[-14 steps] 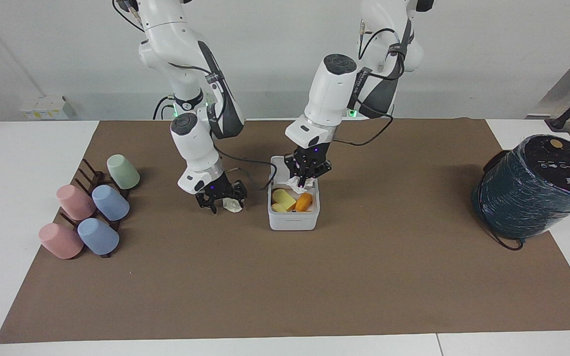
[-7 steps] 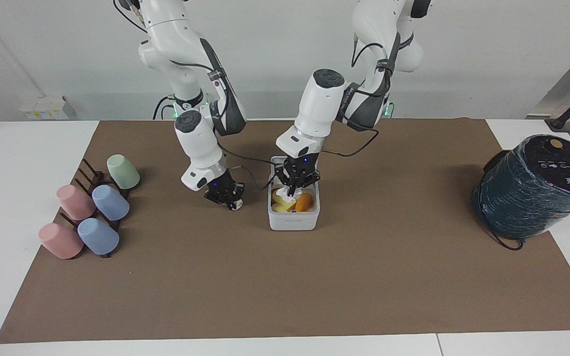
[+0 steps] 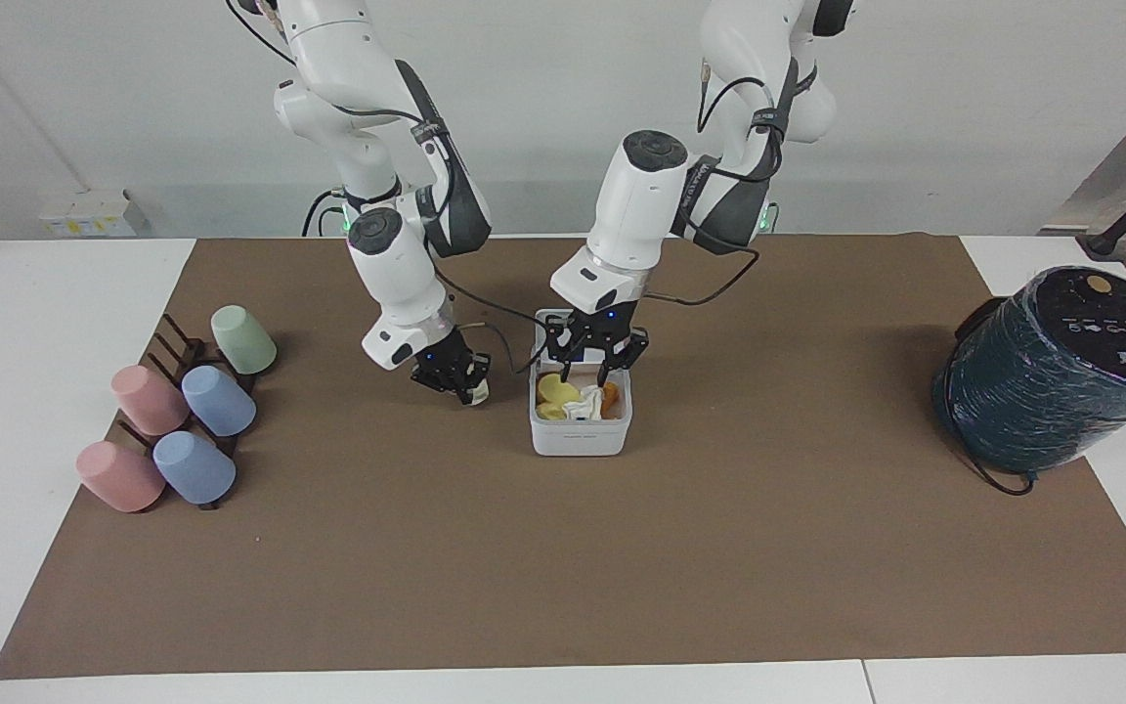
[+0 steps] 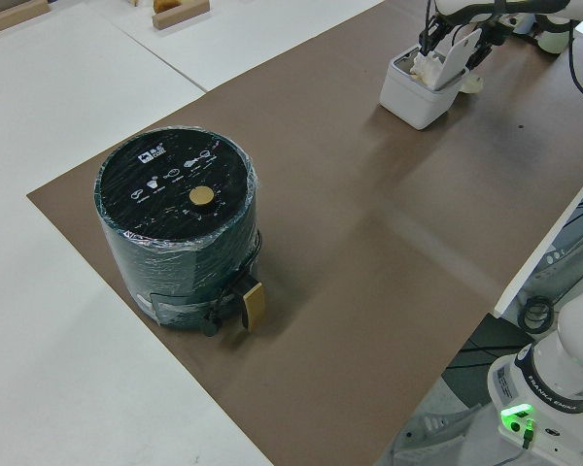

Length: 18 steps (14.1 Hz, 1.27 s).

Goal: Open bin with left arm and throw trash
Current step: 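Drop the paper into the bin while the right gripper grasps the scrap, then raise the left gripper away while the right gripper carries the scrap over the bin, then release the scrap into the bin while the left gripper returns to rest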

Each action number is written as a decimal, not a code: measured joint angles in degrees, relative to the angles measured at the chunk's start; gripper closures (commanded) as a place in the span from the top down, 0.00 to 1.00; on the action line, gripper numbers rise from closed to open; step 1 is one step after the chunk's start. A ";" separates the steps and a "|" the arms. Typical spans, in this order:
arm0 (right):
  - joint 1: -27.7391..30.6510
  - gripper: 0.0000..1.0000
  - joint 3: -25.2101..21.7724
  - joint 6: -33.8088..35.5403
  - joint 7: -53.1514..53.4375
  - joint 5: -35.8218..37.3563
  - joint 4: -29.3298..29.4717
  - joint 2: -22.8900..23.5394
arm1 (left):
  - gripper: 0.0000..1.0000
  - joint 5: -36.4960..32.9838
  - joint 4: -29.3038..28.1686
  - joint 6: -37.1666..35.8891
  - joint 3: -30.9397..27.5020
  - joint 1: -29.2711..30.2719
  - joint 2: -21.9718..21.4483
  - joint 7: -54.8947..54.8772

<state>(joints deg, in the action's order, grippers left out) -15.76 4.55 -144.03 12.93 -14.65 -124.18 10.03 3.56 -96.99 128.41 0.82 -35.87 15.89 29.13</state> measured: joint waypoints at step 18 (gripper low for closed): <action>-9.42 0.54 0.69 2.03 32.63 -0.04 15.82 4.58 | 0.88 -1.04 13.32 -31.34 -1.26 25.18 -3.99 -38.75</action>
<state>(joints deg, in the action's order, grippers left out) -25.18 5.24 -142.01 45.56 -14.69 -108.36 14.61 2.52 -83.67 97.07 -0.45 -10.68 11.90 -9.61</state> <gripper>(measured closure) 0.960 0.137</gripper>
